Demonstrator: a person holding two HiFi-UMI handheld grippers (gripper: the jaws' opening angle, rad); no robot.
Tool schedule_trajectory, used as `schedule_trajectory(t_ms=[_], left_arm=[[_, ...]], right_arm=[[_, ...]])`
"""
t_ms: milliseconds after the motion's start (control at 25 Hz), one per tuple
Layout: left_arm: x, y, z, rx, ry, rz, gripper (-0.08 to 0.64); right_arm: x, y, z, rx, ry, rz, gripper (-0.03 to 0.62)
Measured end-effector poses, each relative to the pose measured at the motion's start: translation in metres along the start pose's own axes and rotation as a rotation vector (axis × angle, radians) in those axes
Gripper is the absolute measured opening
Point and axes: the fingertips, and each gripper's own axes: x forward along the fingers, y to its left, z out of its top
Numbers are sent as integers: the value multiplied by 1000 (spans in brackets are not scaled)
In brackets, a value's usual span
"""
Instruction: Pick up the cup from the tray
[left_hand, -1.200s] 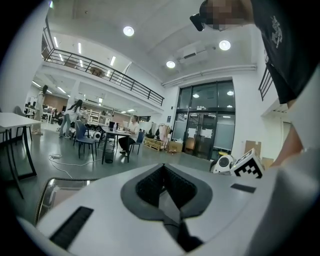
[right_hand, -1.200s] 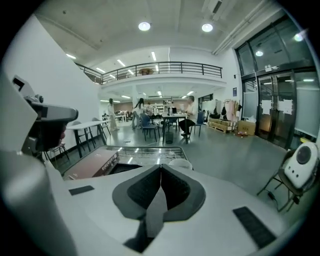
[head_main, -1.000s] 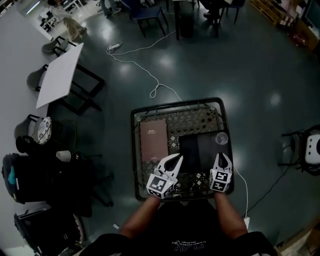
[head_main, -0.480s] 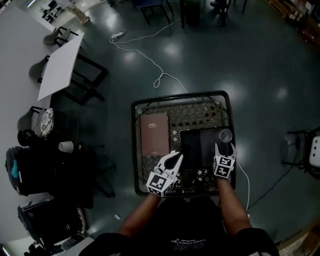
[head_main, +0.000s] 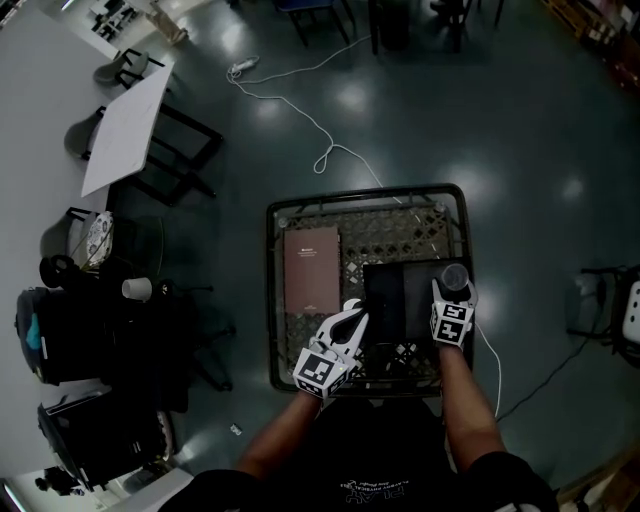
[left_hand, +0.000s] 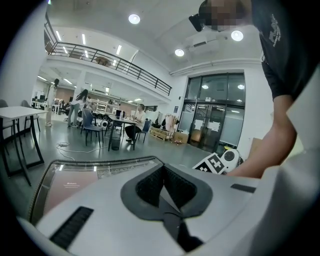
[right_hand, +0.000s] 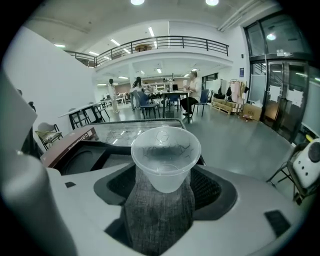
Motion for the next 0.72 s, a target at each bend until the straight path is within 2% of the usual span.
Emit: schedule_trajectory(t_ms=[160,200,360,720], left_arm=[[0,-1,3,-4,-6,9,9],[0,-1,4,-5,-8,10,9],[-4,-3,8,-7,-19,10,9],[-7,-7,16,6,-41,-3,9]], right_arm=[[10,-3,0,-11,8,-5,318],[12,-3,-1,-21,6,-5,292],[11,1,-2,-23,26,6,281],[-13,18,27,-91,-43,54,276]])
